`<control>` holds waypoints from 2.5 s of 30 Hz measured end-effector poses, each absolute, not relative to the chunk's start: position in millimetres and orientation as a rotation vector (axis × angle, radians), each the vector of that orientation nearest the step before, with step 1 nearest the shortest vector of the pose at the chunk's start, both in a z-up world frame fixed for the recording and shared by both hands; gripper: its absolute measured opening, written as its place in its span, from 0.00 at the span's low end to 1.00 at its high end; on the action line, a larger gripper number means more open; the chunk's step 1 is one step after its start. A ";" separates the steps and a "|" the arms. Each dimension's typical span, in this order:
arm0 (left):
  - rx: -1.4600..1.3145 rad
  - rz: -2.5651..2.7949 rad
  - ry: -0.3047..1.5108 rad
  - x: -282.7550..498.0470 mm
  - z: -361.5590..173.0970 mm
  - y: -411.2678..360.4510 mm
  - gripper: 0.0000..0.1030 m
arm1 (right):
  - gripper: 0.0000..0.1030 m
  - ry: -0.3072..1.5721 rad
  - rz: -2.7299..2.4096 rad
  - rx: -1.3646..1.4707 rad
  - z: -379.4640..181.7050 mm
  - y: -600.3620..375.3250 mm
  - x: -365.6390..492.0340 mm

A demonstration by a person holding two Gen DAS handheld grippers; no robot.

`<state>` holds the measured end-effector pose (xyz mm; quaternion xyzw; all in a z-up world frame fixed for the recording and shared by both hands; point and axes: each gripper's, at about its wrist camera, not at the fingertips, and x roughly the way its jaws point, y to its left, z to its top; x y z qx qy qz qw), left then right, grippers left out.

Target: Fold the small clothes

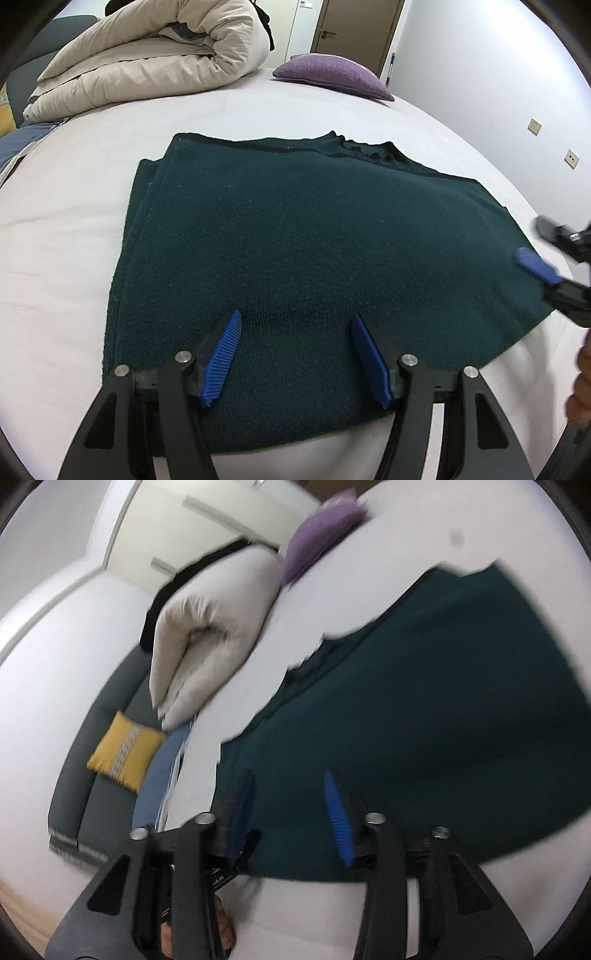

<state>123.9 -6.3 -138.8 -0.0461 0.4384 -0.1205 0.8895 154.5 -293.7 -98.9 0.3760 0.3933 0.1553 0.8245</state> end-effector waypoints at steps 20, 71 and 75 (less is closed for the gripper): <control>-0.081 -0.246 0.915 123.6 -138.6 -9.3 0.63 | 0.36 0.719 -0.008 0.876 -117.4 -454.5 80.8; -0.147 -0.366 0.894 194.3 -113.7 -62.1 0.57 | 0.45 0.907 -0.056 0.432 -80.2 -440.8 123.0; -0.154 -0.364 0.883 187.8 -112.2 -53.9 0.57 | 0.33 0.968 -0.082 0.432 -94.7 -436.5 110.2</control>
